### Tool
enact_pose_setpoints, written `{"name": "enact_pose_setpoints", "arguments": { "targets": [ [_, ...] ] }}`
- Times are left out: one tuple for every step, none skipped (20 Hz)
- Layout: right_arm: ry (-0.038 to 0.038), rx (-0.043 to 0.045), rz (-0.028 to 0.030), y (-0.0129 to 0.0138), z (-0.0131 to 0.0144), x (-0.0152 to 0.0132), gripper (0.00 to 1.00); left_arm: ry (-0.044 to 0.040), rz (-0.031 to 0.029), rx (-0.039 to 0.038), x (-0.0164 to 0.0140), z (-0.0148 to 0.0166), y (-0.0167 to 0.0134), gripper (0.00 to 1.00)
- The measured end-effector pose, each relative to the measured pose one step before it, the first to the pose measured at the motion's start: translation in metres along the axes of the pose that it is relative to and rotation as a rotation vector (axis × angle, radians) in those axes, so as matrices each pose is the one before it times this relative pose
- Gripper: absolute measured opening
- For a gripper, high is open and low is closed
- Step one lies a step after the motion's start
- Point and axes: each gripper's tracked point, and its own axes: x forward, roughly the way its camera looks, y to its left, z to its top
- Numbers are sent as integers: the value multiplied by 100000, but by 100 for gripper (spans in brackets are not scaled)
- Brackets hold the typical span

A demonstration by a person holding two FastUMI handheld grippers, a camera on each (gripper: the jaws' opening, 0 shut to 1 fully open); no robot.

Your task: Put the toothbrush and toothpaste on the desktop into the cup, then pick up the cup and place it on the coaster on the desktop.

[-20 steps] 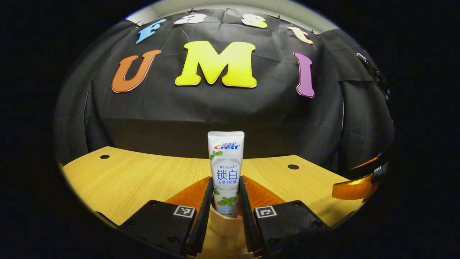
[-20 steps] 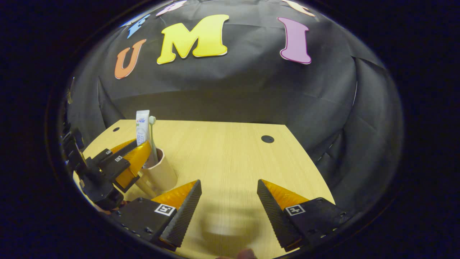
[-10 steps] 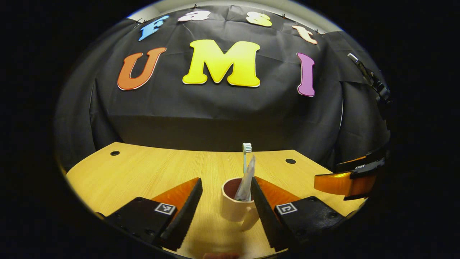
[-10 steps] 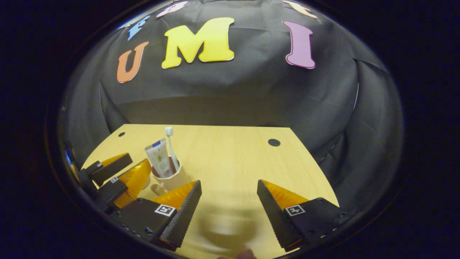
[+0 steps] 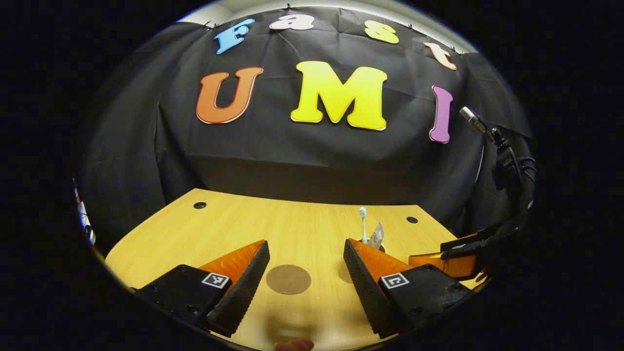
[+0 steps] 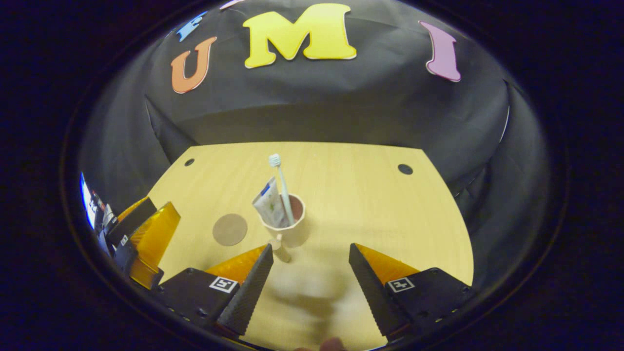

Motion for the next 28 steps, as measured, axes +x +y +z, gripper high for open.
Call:
{"name": "enact_pose_setpoints", "arguments": {
  "targets": [
    [3731, 5, 275, 600, -308, 194, 95, -203, 1720, 307, -521, 451, 1020, 97],
    [3511, 740, 274, 617, -218, 449, 95, 497, 1688, 788, -472, 361, 1118, 96],
    [3564, 649, -133, 456, 0, 420, 95, -292, 1115, 93, -221, 565, 1169, 97],
    [3321, 547, 403, 603, 114, 408, 94, -487, 823, -333, -273, 586, 939, 97],
    [2817, 500, -374, 397, 253, 585, 95, -215, 855, -445, -216, 435, 898, 97],
    [3137, 377, 41, 428, 39, 499, 95, 418, 1041, -639, -74, 100, 930, 97],
    [4350, -493, -101, 396, -121, 579, 94, 407, 1042, -807, 53, -82, 937, 97],
    [4495, -1090, 218, 396, -202, 835, 95, 525, 917, -696, 146, -46, 773, 97],
    [3617, -765, -170, 268, -120, 746, 95, 497, 701, -477, 109, -114, 629, 97],
    [3044, -754, -956, 149, -89, 824, 95, 623, 1390, -64, 35, -234, 858, 97],
    [2545, -361, -688, 121, 71, 620, 95, 973, 1223, -118, 210, -143, 728, 97],
    [2388, 718, -238, 169, 51, 725, 95, 732, 1028, -330, 149, -193, 577, 97],
    [2553, 1780, -236, 157, 13, 625, 95, 702, 977, -588, 99, -197, 564, 97],
    [1769, 1271, -15, 216, 47, 749, 95, 996, 880, -660, 258, -353, 561, 97],
    [1757, 266, -912, -59, 82, 528, 95, 1344, 1011, -676, 173, -455, 570, 97],
    [1961, -85, -985, -132, -11, 688, 94, 1269, 936, -602, 180, -500, 626, 97],
    [1580, 21, -558, -54, 34, 709, 95, 1109, 919, -491, 64, -342, 437, 97],
    [1313, 102, -352, 27, 108, 558, 95, 1317, 941, -317, 93, -282, 484, 97],
    [768, 55, -655, -173, 64, 342, 95, 883, 864, -282, 90, -310, 480, 97],
    [332, -12, -628, -159, 179, 221, 95, 979, 834, -372, 133, -260, 302, 97],
    [64, -42, -269, -99, 221, 288, 94, 917, 423, -426, 55, -279, 315, 97],
    [71, -37, -444, -118, 183, 73, 88, 1299, 308, -351, 216, -349, 164, 97],
    [325, 181, -121, -7, 86, 141, 81, 1309, 682, -67, 113, -385, 239, 97],
    [360, 522, -151, -100, 24, 161, 75, 1071, 280, -242, 141, -417, 149, 97],
    [802, 613, -586, -92, -61, 336, 69, 572, 157, -164, -95, -38, 9, 97],
    [837, 912, 646, 115, -119, 97, 60, 206, -30, -61, 14, -76, -6, 97],
    [246, 873, 451, -53, -135, 200, 51, 162, -58, 139, -73, 24, -49, 97],
    [323, 738, 337, 58, 8, -278, 42, 312, -122, 189, -155, -168, -64, 97]
  ]
}}
